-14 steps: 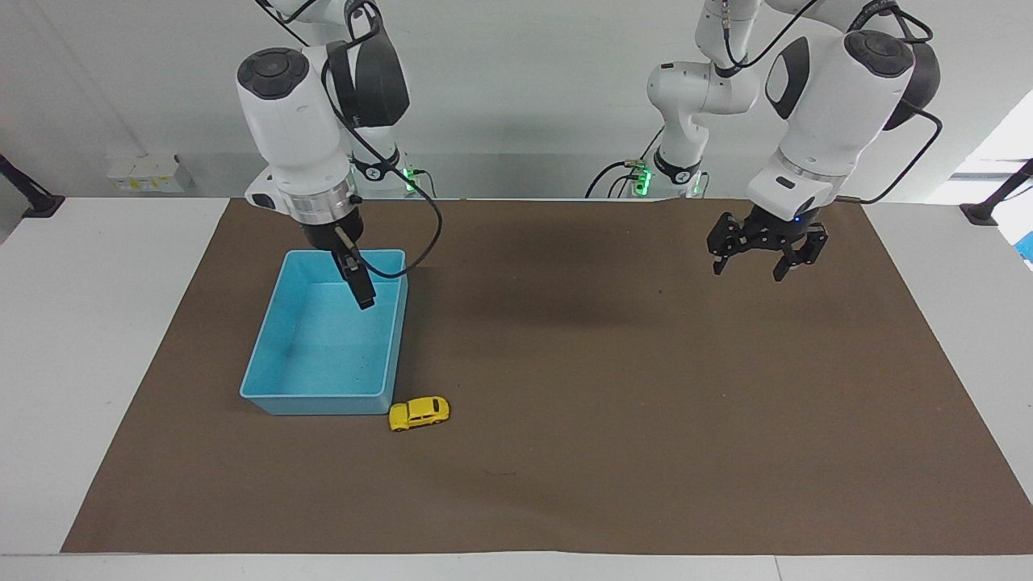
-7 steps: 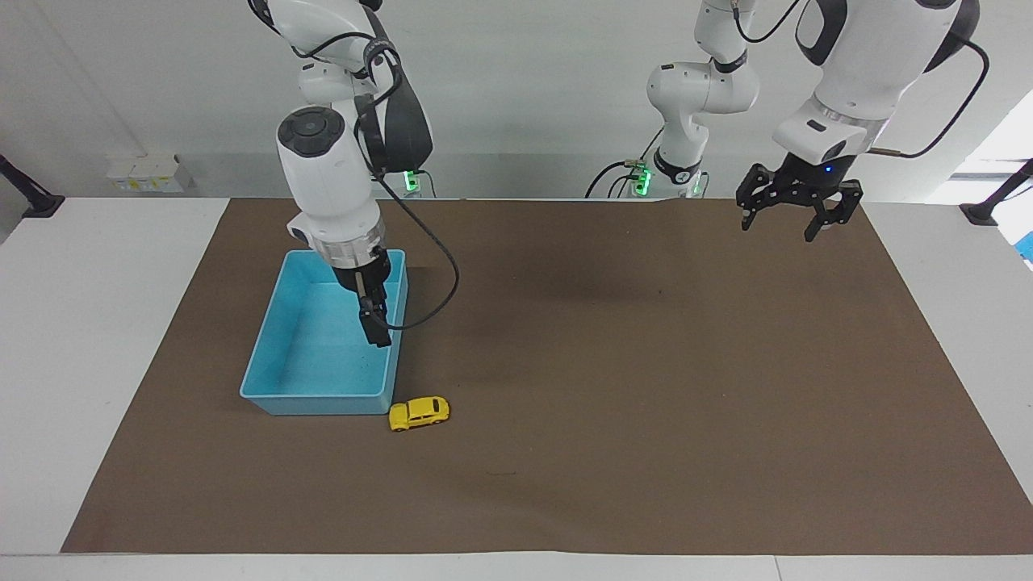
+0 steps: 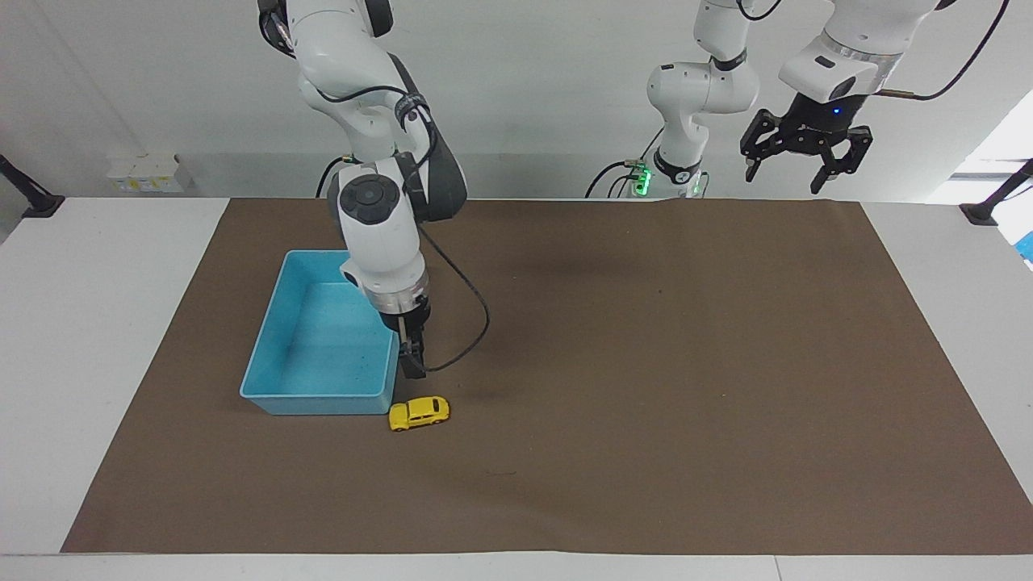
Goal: Wind up and store yellow beetle car
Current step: 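Bring the right gripper over the yellow car beside the bin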
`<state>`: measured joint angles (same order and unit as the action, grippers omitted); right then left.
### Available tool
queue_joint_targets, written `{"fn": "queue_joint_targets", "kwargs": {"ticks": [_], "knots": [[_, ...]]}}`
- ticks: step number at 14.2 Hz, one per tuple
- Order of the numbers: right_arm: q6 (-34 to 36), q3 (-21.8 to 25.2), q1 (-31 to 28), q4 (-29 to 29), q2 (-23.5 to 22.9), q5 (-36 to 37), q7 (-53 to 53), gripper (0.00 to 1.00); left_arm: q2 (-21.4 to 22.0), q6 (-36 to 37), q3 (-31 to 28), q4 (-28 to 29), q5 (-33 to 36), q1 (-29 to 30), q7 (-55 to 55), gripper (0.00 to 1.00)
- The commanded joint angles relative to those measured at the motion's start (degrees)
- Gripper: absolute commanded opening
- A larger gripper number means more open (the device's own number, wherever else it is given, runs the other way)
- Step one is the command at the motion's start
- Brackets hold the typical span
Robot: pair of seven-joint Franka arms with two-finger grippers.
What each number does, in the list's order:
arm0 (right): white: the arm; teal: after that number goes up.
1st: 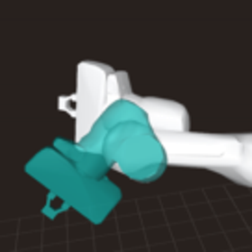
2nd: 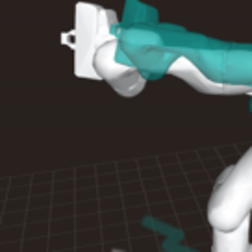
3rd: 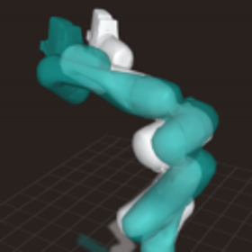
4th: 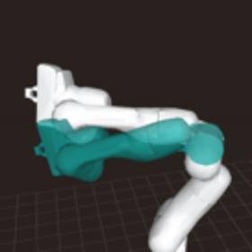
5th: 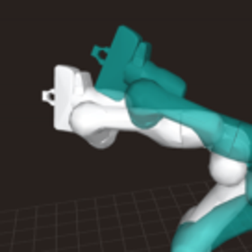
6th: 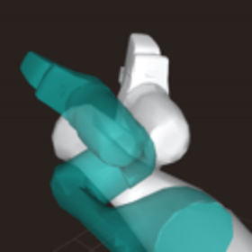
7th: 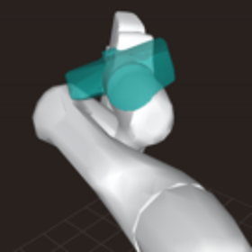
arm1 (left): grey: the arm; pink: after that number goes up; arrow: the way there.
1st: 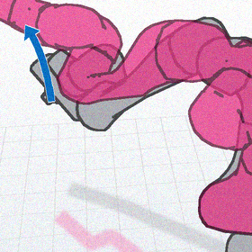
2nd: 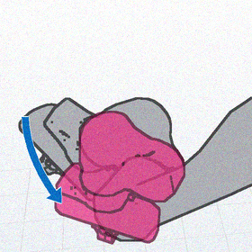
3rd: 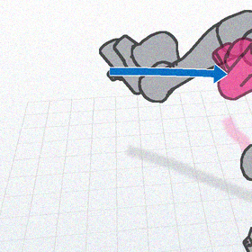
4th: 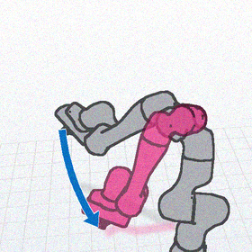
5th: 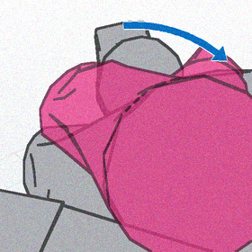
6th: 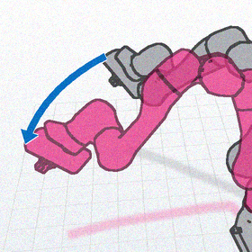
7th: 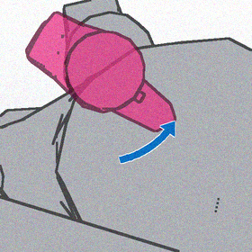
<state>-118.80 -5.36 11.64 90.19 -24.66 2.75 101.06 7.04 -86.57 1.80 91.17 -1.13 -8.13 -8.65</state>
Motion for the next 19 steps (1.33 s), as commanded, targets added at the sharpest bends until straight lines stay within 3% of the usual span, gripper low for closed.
{"fn": "queue_joint_targets", "kwargs": {"ticks": [1,14,15,17,19], "knots": [[-1.96,0.00,-0.21,-1.15,-2.58,1.29,2.38,1.00,1.13,1.40,0.05,0.93,0.34,0.66,-0.66,1.00],[-11.63,0.17,-0.83,-1.42,-10.50,7.45,2.30,1.00,-0.72,-1.50,-0.22,2.87,-1.33,2.86,-2.33,1.00],[-11.72,0.09,-0.65,-1.33,-10.41,7.45,2.30,0.86,-0.54,-1.50,-0.22,3.04,-1.33,2.86,-2.33,1.00],[-11.80,0.00,-0.30,-1.33,-10.41,7.53,2.21,0.00,-0.54,-1.33,-0.22,3.05,-1.33,2.86,-2.68,1.00],[-11.28,0.09,0.05,-1.42,-10.32,7.71,1.95,0.00,-0.80,-0.89,-0.22,2.61,-1.25,2.86,-2.60,1.00]]}}
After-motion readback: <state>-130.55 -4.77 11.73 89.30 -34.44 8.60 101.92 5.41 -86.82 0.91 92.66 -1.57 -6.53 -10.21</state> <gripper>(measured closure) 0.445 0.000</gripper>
